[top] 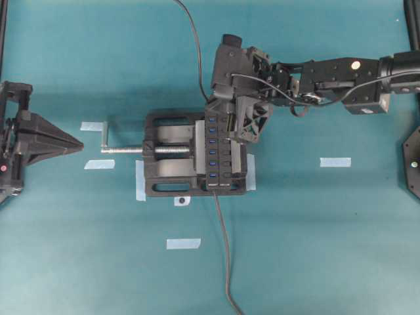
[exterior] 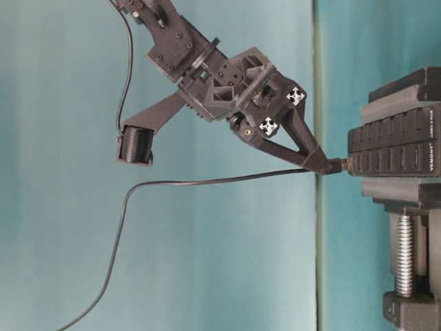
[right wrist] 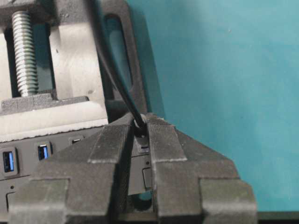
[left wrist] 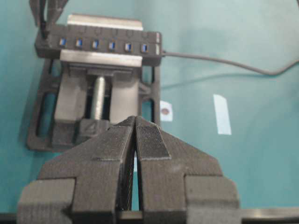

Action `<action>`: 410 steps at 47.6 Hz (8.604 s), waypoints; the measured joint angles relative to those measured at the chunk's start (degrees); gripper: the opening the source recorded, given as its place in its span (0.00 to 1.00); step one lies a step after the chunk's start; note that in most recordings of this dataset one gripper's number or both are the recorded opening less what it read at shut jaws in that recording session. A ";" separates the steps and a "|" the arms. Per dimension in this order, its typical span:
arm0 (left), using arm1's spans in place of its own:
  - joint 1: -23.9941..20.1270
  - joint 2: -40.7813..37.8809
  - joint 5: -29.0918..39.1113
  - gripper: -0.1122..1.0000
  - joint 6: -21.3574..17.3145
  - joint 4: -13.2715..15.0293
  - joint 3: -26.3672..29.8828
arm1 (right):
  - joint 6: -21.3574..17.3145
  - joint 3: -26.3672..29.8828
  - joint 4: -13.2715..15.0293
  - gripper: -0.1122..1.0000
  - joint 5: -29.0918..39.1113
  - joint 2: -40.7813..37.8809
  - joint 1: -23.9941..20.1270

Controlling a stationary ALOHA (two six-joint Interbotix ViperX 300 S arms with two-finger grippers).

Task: Insert the USB into the center port of the fixed hub
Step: 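Pull the USB plug out of the end port with the right gripper, then carry the plug along the hub toward the center port, then align the held plug with the center port of the hub, then push the plug into the center port with the right gripper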

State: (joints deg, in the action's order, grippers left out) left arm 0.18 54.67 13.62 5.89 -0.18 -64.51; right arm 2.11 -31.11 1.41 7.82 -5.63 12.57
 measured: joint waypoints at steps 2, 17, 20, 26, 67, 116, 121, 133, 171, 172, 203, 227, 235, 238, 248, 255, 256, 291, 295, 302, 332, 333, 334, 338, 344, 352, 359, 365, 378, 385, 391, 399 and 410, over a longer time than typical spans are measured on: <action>0.00 0.00 0.00 0.12 0.00 0.00 0.00 | 0.00 0.00 0.09 0.19 0.00 0.00 0.00; 0.00 0.09 0.09 0.12 0.00 0.00 0.00 | 0.00 0.00 -0.18 0.19 0.00 0.00 0.00; 0.00 0.00 0.09 0.12 0.00 0.00 0.00 | 0.00 0.00 -0.18 0.19 0.00 0.00 0.00; 0.00 0.09 0.09 0.12 0.09 0.00 0.00 | 0.00 -0.09 -0.18 0.19 0.00 0.00 -0.09; 0.00 0.97 0.09 0.12 1.49 0.00 -0.26 | -0.09 0.00 -1.23 0.18 0.18 2.81 -0.97; 0.00 1.14 0.70 0.12 1.49 0.00 -0.26 | -2.99 -1.58 -2.99 0.18 0.26 6.42 -4.22; 0.00 1.14 0.62 0.12 1.49 0.00 -0.26 | -3.08 -1.58 -3.08 0.18 0.26 6.42 -4.31; 0.00 1.14 0.70 0.12 1.49 0.00 -0.26 | -3.25 -1.67 -2.99 0.18 0.26 6.42 -4.39; 0.00 1.14 0.70 0.12 1.58 0.00 -0.26 | -3.34 -2.46 -2.99 0.18 0.26 6.42 -5.54; 0.00 1.14 0.62 0.12 1.58 0.00 -0.26 | -3.34 -2.46 -2.99 0.18 0.26 6.42 -5.54; 0.00 1.14 0.62 0.12 1.58 0.00 -0.26 | -3.34 -2.99 -3.08 0.18 -0.18 4.48 -6.24; 0.00 1.14 0.62 0.12 1.67 0.00 -0.26 | -3.43 -3.34 -2.99 0.18 -0.97 3.96 -6.77; 0.00 1.14 0.62 0.12 1.67 0.00 -0.26 | -4.31 -4.04 -3.08 0.18 -2.02 3.96 -7.12; 0.00 1.14 0.70 0.12 1.67 0.00 -0.26 | -4.66 -4.22 -3.08 0.18 -2.72 3.96 -7.12; 0.00 1.14 0.62 0.12 1.67 0.00 -0.35 | -4.75 -4.31 -3.08 0.18 -3.78 3.78 -7.12; 0.00 1.05 0.70 0.12 1.67 0.00 -0.35 | -4.75 -4.31 -3.08 0.18 -3.78 3.52 -7.12; 0.00 1.14 0.62 0.12 1.67 0.00 -0.35 | -4.75 -4.31 -3.08 0.18 -3.69 3.52 -7.12; 0.00 1.14 0.70 0.12 1.67 0.00 -0.35 | -4.83 -4.75 -3.08 0.18 -4.13 2.90 -7.12; 0.00 1.14 0.62 0.12 1.67 0.00 -0.35 | -4.83 -4.75 -3.08 0.18 -4.31 2.81 -7.03; 0.00 1.05 0.70 0.12 1.67 0.00 -0.35 | -4.83 -4.75 -3.08 0.18 -4.39 2.72 -7.03; 0.00 1.14 0.70 0.12 1.67 0.00 -0.35 | -4.83 -4.92 -2.99 0.18 -6.50 1.76 -6.94; 0.00 1.14 0.62 0.12 1.67 0.00 -0.35 | -4.83 -5.01 -2.99 0.18 -6.50 1.76 -6.94; 0.00 1.14 0.70 0.12 1.67 0.00 -0.35 | -4.83 -5.01 -3.08 0.18 -6.59 1.76 -6.94; 0.00 1.05 0.70 0.12 1.67 0.00 -0.35 | -4.83 -5.19 -3.08 0.18 -6.77 1.76 -7.03; 0.00 1.14 0.62 0.12 1.67 0.00 -0.35 | -4.83 -5.71 -3.08 0.18 -7.12 1.76 -6.94; 0.00 1.14 0.62 0.12 1.67 0.00 -0.35 | -5.36 -6.24 -3.08 0.18 -7.12 1.85 -6.94; 0.00 1.05 0.62 0.12 1.67 0.00 -0.35 | -5.54 -6.42 -3.08 0.18 -7.12 1.85 -6.94; 0.00 1.14 0.70 0.12 1.67 0.00 -0.35 | -5.54 -6.50 -3.08 0.18 -7.03 1.85 -6.86; 0.00 1.14 0.70 0.12 1.67 0.00 -0.35 | -5.54 -6.50 -3.08 0.18 -6.86 1.67 -6.94; 0.00 1.14 0.62 0.12 1.67 0.00 -0.35 | -5.54 -6.50 -3.08 0.18 -6.86 1.58 -6.94; 0.00 1.14 0.62 0.12 1.67 0.00 -0.35 | -5.54 -6.59 -2.99 0.18 -6.68 1.58 -6.94; 0.00 1.14 0.62 0.12 1.67 0.00 -0.35 | -5.54 -6.59 -2.72 0.18 -6.59 1.58 -6.86; 0.00 1.14 0.62 0.12 1.58 0.00 -0.35 | -5.54 -6.86 -1.49 0.18 -6.50 1.32 -6.59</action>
State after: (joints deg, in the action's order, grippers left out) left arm 0.18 55.81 14.24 7.47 -0.18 -64.86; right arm -3.43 -37.97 -0.09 1.32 -4.31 5.98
